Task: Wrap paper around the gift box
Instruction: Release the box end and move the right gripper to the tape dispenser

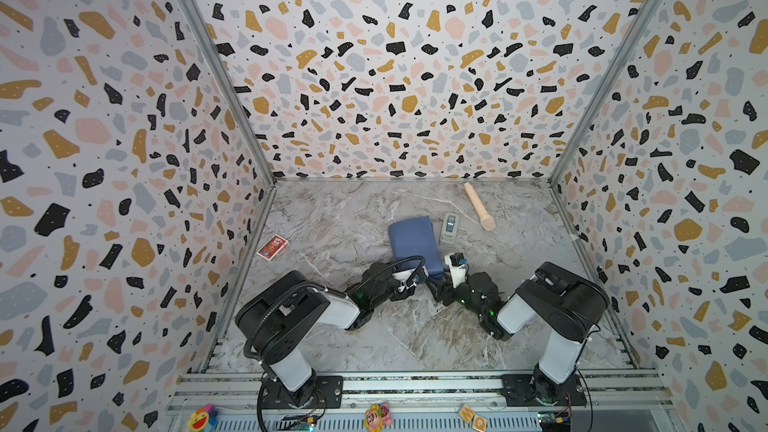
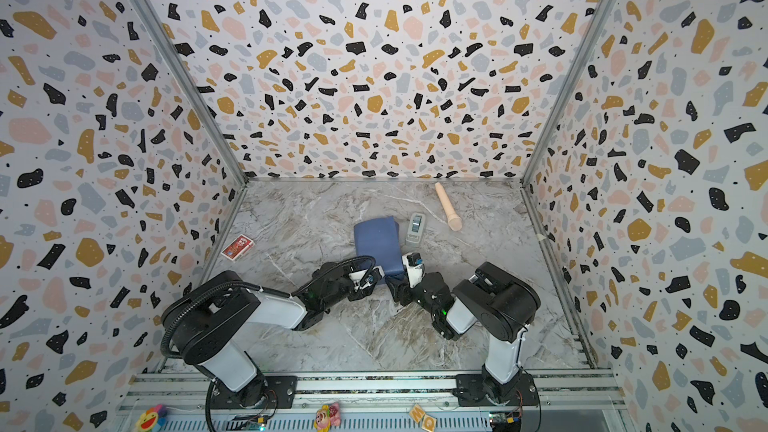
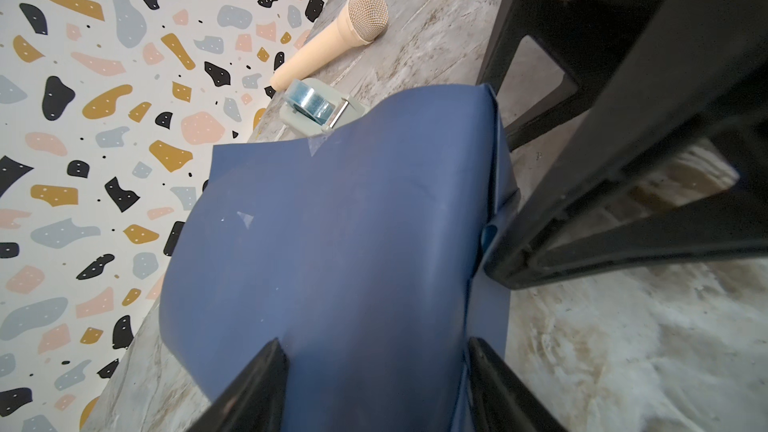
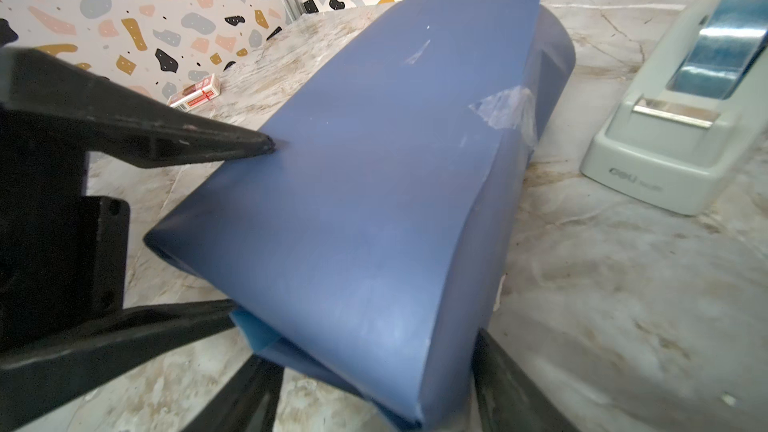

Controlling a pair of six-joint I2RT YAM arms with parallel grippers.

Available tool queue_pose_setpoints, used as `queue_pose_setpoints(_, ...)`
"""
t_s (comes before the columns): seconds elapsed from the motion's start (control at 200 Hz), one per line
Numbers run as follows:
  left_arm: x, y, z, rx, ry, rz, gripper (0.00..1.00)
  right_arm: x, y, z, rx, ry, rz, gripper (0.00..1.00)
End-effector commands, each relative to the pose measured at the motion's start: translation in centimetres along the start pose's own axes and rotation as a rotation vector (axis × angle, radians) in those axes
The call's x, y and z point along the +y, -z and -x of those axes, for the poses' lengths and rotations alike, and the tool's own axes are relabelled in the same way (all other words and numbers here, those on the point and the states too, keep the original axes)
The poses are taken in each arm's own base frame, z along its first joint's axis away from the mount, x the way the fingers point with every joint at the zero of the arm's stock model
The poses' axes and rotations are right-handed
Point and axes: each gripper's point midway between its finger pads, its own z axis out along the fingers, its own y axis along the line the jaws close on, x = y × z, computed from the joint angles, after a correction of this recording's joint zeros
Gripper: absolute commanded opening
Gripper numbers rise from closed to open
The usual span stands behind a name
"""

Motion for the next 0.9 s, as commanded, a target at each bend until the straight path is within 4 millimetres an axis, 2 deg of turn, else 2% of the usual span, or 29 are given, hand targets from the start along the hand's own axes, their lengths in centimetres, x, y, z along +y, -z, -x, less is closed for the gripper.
queue_pose_setpoints(0.0, -2.4, -0.2, -2.7, 0.091, 0.027, -0.094, 0.67, 0.2, 0.7, -0.2, 0.032, -0.009, 0.009, 0.73)
queue_pose_setpoints(0.155, -2.3, -0.2, -2.7, 0.093, 0.031, -0.091, 0.67, 0.3, 2.6, -1.5, 0.096, -0.017, 0.003, 0.74)
queue_pose_setpoints(0.275, -2.3, -0.3, -2.8, 0.095, 0.031, -0.092, 0.66, -0.4, 4.2, -1.3, 0.139, -0.019, -0.034, 0.76)
queue_pose_setpoints(0.36, -2.3, -0.3, -2.8, 0.096, 0.032, -0.091, 0.66, -1.3, 5.0, 0.1, 0.156, -0.034, -0.077, 0.76)
queue_pose_setpoints(0.651, -2.3, -0.3, -2.8, 0.097, 0.035, -0.089, 0.66, -4.7, 5.9, 7.6, 0.124, -0.172, -0.142, 0.76)
queue_pose_setpoints(0.896, -2.2, -0.3, -2.7, 0.096, 0.037, -0.088, 0.66, -8.6, 3.9, 10.4, 0.161, -0.410, -0.123, 0.69)
